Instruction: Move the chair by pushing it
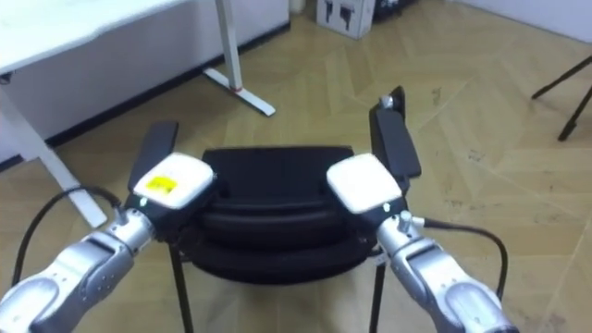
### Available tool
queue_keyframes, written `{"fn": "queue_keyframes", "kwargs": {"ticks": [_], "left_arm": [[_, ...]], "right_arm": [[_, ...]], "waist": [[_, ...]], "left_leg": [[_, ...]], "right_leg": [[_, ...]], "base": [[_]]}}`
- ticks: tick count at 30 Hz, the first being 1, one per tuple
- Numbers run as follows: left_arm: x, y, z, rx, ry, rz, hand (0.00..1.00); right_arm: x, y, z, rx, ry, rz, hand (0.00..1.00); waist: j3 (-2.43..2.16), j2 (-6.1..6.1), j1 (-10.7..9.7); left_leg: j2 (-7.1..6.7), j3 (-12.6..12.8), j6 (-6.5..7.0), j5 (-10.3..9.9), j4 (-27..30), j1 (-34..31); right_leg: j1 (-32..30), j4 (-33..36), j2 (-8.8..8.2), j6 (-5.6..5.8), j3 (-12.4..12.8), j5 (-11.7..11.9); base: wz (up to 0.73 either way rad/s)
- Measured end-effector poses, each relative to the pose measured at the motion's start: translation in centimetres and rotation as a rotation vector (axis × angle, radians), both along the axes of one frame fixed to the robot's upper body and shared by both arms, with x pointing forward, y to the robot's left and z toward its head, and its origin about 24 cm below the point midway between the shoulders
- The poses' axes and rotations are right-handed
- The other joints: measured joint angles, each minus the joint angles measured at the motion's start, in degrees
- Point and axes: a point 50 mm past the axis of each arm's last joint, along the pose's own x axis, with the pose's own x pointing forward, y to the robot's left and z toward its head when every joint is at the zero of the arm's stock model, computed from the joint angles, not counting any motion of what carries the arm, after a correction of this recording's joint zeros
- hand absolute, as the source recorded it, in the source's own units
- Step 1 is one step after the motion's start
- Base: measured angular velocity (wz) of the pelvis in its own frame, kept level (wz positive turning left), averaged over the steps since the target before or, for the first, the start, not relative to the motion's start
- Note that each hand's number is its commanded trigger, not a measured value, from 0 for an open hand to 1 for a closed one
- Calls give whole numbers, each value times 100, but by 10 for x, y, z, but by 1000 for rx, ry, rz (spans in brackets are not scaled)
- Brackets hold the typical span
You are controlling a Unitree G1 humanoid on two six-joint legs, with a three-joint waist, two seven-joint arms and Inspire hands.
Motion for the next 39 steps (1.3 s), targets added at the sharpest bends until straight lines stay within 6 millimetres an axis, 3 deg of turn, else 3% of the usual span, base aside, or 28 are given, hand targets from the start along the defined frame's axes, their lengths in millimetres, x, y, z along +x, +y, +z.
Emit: {"fn": "queue_keyframes", "kwargs": {"ticks": [1, 2, 4, 7, 9, 11, 12, 13, 16, 18, 19, 21, 22, 23, 25, 28, 29, 30, 31, 33, 34, 36, 37, 39], "left_arm": [[-1, 0, -1, -3, 5, 1, 100], [-2, -2, -3, -9, 10, 0, 100], [-2, -5, -3, -20, 12, -3, 100], [-3, -8, -4, -34, 16, -22, 100], [-4, -10, -4, -43, 7, -29, 100], [-5, -10, -4, -46, 4, -32, 100], [-4, -10, -3, -48, -2, -33, 100], [-4, -10, -2, -48, -6, -35, 100], [-4, -11, 2, -45, -16, -46, 100], [0, -12, 7, -46, -34, -53, 100], [2, -12, 7, -47, -36, -52, 100], [4, -12, 5, -62, -20, -48, 100], [4, -12, 4, -63, -15, -49, 100], [3, -12, 3, -64, -10, -54, 100], [3, -11, 4, -64, -15, -57, 100], [3, -9, 4, -59, -26, -56, 100], [3, -8, 4, -58, -34, -61, 100], [3, -6, 5, -57, -41, -63, 100], [2, -6, 4, -58, -42, -63, 100], [2, -4, 4, -56, -44, -63, 100], [3, -5, 5, -57, -46, -64, 100], [4, -5, 5, -61, -51, -64, 100], [4, -6, 5, -63, -52, -64, 100], [5, -7, 8, -70, -70, -66, 100]], "right_arm": [[0, -1, -1, 1, 1, 0, 100], [-1, -2, -1, 4, 0, -4, 100], [-1, -6, 0, -4, -11, -4, 100], [-7, -12, -3, 2, -18, -11, 100], [-11, -15, -5, 10, -22, -19, 100], [-12, -16, -5, 10, -23, -21, 100], [-11, -16, -4, 14, -33, -23, 100], [-11, -16, -3, 16, -38, -24, 100], [-13, -18, -3, 18, -59, -28, 100], [-11, -19, 1, 15, -78, -39, 100], [-9, -18, 2, 12, -87, -41, 100], [-8, -18, 3, 6, -91, -45, 100], [-9, -18, 3, 9, -87, -46, 100], [-12, -19, 0, 11, -76, -51, 100], [-13, -19, -1, 16, -70, -53, 100], [-13, -16, 0, 21, -74, -46, 100], [-15, -16, -1, 21, -71, -46, 100], [-15, -16, -2, 24, -68, -41, 100], [-16, -16, -2, 26, -63, -39, 100], [-19, -16, -5, 40, -49, -38, 100], [-20, -16, -5, 43, -49, -40, 100], [-20, -17, -3, 49, -52, -37, 100], [-19, -18, -3, 50, -54, -39, 100], [-17, -19, 0, 52, -61, -46, 100]], "waist": [[19, -61, 22], [-4, -47, 28], [0, -54, 64], [-14, -30, 192], [-51, -44, 239], [-88, -90, 240], [-98, -103, 239], [-110, -116, 241], [-181, -207, 233], [-191, -290, 229], [-162, -249, 233], [-123, -104, 117], [-113, -62, 117], [-103, 2, 114], [-104, 30, 169], [-47, 107, 177], [-60, 76, 92], [-47, 71, -12], [-52, 61, -61], [-57, -47, -279], [-64, -76, -308], [-78, -96, -409], [-77, -66, -406], [-107, -63, -231]], "left_leg": [[14, 3, 41, 82, 193, -111], [-11, 46, 90, 20, 257, -385], [-206, 70, 150, -21, 50, -895], [-431, 184, 103, 102, -1296, -1276], [-560, 140, 219, 490, -2131, -1280], [-696, 138, 303, 841, -2313, -1170], [-749, 180, 349, 896, -2309, -1142], [-787, 210, 379, 910, -2306, -1137], [-997, 500, 654, 754, -2274, -1011], [-1217, 628, 865, 432, -2021, -906], [-1242, 629, 904, 328, -1908, -900], [-1306, 629, 997, 25, -1688, -718], [-1308, 628, 1041, -59, -1687, -651], [-1298, 597, 1075, -178, -1696, -533], [-1298, 563, 1111, -291, -1758, -399], [-1305, 436, 1133, -404, -1930, -141], [-1325, 331, 1130, -455, -1944, -94], [-1350, 186, 1117, -505, -1945, -48], [-1357, 113, 1105, -525, -1943, -11], [-1450, -276, 1014, -694, -1936, 175], [-1471, -356, 991, -735, -1925, 211], [-1440, -649, 924, -1021, -1760, 415], [-1378, -679, 887, -1107, -1689, 457], [-1200, -753, 700, -1369, -1513, 638]], "right_leg": [[14, 33, -13, -22, 5, -59], [19, 71, -37, -44, -17, -118], [3, 131, -96, 2, -10, -206], [94, 124, -125, 40, -88, -313], [201, 127, -130, 120, -65, -432], [276, 130, -217, 230, 23, -521], [294, 129, -257, 306, 122, -569], [291, 132, -297, 350, 160, -598], [400, 131, -615, 562, 275, -723], [326, 694, -903, 732, 261, -813], [189, 1135, -987, 813, 233, -741], [-382, 2522, -1203, 887, 365, 56], [-473, 2734, -1201, 891, 423, 297], [-594, 3002, -1206, 876, 426, 715], [-829, 3209, -1188, 918, 422, 743], [-1436, 2902, -899, 900, 357, 465], [-1645, 2419, -737, 898, 305, 462], [-1755, 1753, -583, 869, 217, 483], [-1769, 1345, -536, 833, 194, 513], [-1721, -15, -252, 713, 239, 735], [-1681, -244, -221, 684, 249, 820], [-1495, -387, -103, 441, 242, 1258], [-1435, -360, -46, 380, 210, 1282], [-1315, -66, 39, 65, -36, 1109]], "base": [[20], [3], [-5], [-16], [-7], [-14], [-19], [-23], [-15], [-20], [-27], [-5], [0], [-8], [-19], [-3], [50], [58], [72], [80], [75], [58], [30], [9]]}}
